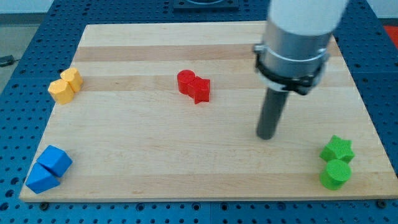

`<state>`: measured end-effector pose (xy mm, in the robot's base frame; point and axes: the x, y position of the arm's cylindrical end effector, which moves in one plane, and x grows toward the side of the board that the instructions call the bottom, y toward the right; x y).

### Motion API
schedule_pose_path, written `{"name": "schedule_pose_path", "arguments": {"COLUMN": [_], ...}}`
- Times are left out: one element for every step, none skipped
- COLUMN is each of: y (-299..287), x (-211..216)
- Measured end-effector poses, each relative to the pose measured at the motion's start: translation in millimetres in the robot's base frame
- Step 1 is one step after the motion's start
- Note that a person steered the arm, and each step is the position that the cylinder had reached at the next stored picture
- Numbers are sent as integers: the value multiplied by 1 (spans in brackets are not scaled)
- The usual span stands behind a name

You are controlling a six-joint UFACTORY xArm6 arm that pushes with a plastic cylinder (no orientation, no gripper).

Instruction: Place the yellow blocks diagonal to each other

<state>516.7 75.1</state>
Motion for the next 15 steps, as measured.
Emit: {"name": "schedule_pose_path", "arguments": {"y": [-72,-125,-171,-213,-248,-290,-334,-370,-380,-380,-380,-380,-380,-380,-380], "x": [0,-16,-22,-22,-22,-24,-34,-37,-40,-48,-53,-53,-60,-86,-106]}}
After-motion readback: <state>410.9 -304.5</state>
